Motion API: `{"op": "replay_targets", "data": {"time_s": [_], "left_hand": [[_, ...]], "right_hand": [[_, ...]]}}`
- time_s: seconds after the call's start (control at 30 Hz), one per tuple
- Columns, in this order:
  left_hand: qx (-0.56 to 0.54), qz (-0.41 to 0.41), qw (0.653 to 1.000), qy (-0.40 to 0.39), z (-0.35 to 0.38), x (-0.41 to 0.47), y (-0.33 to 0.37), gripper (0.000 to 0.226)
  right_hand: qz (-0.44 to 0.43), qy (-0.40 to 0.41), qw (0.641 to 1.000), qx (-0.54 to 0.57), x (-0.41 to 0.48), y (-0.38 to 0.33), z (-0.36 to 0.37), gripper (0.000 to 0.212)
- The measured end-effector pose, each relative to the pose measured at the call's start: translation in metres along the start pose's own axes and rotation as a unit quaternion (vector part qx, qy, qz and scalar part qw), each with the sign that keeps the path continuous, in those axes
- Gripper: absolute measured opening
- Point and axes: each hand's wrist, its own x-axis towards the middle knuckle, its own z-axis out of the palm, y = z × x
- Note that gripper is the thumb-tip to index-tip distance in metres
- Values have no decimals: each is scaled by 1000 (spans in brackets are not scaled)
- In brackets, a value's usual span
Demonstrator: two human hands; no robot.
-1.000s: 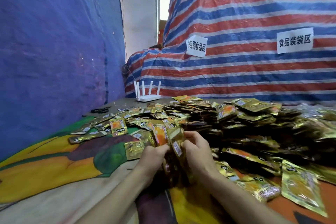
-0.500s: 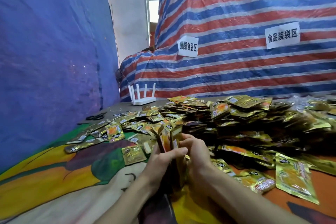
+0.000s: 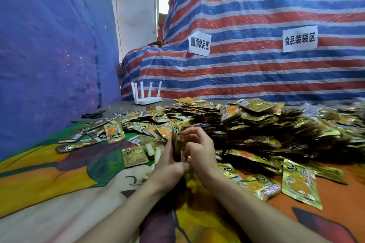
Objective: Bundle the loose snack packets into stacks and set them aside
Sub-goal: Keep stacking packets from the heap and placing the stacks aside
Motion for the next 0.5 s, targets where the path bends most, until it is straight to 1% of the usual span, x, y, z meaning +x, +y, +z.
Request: {"op": "replay_targets", "data": {"time_s": [0.07, 0.17, 0.23, 0.3, 0.4, 0.43, 0.5], "left_hand": [[1, -18, 1000, -12, -1, 0, 0, 54], [24, -31, 999, -9, -3, 1, 0, 49], [20, -45, 999, -23, -3, 2, -1, 47], [17, -47, 998, -33, -3, 3, -2, 46], [18, -37, 998, -41, -4, 5, -4, 45], [19, -35, 998, -46, -3, 5, -4, 44], [19, -31, 998, -48, -3, 5, -5, 44]], "right_hand": [[-10, 10, 999, -31, 1, -6, -7, 29], [-19, 25, 994, -106, 0, -18, -23, 26], [-31, 19, 979, -198, 0, -25, -40, 23], [-37, 3, 953, -301, -3, -34, -63, 17], [-27, -7, 911, -413, -8, -52, -111, 9], [-15, -2, 892, -452, -9, -59, -129, 13], [18, 18, 839, -543, -9, -75, -168, 23]]}}
